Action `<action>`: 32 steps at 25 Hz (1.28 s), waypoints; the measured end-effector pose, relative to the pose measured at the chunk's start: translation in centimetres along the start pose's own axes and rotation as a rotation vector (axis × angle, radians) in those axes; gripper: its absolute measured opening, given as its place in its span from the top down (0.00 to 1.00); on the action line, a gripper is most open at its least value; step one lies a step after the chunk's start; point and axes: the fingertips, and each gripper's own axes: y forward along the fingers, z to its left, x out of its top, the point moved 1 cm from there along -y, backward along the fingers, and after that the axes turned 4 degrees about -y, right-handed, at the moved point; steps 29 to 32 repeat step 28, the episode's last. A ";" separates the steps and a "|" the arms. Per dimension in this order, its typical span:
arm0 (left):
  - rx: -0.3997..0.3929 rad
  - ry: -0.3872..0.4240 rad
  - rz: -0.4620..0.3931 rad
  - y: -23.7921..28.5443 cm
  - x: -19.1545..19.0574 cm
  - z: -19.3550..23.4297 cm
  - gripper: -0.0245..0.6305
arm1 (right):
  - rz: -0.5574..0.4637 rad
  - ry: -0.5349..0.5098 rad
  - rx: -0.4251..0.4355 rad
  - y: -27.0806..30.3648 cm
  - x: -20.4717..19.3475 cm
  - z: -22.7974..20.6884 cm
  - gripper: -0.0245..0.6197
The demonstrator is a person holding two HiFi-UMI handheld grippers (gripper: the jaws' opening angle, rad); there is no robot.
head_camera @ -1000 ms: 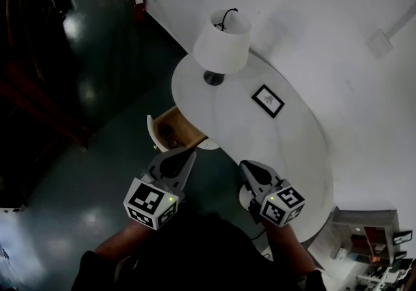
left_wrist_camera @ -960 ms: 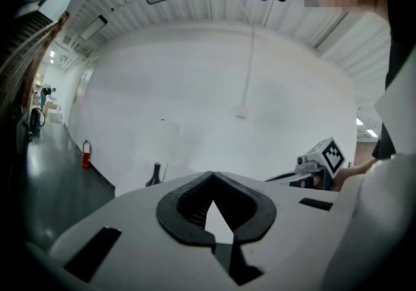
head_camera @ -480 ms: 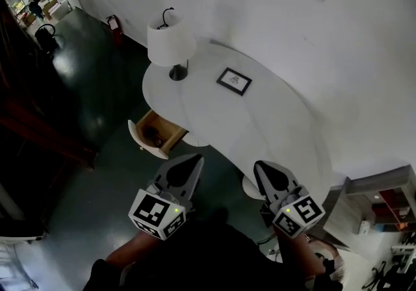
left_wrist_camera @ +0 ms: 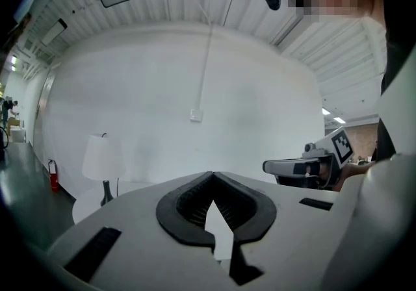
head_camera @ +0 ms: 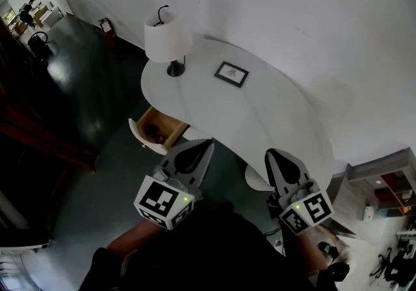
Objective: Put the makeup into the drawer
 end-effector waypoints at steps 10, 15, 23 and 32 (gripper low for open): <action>-0.012 -0.007 0.002 0.1 0.0 1.2 0.95 | 0.022 -0.008 -0.031 0.9 -0.3 0.2 0.94; -0.010 -0.001 -0.002 -0.1 0.3 2.0 0.95 | 0.015 -0.016 -0.032 1.7 -0.1 0.0 0.94; 0.004 0.001 0.009 -0.2 0.0 3.1 0.95 | 0.013 -0.011 -0.021 2.7 -0.2 0.1 0.94; 0.008 0.000 0.010 -0.5 -0.1 3.6 0.95 | 0.023 -0.015 -0.016 3.1 -0.4 0.4 0.94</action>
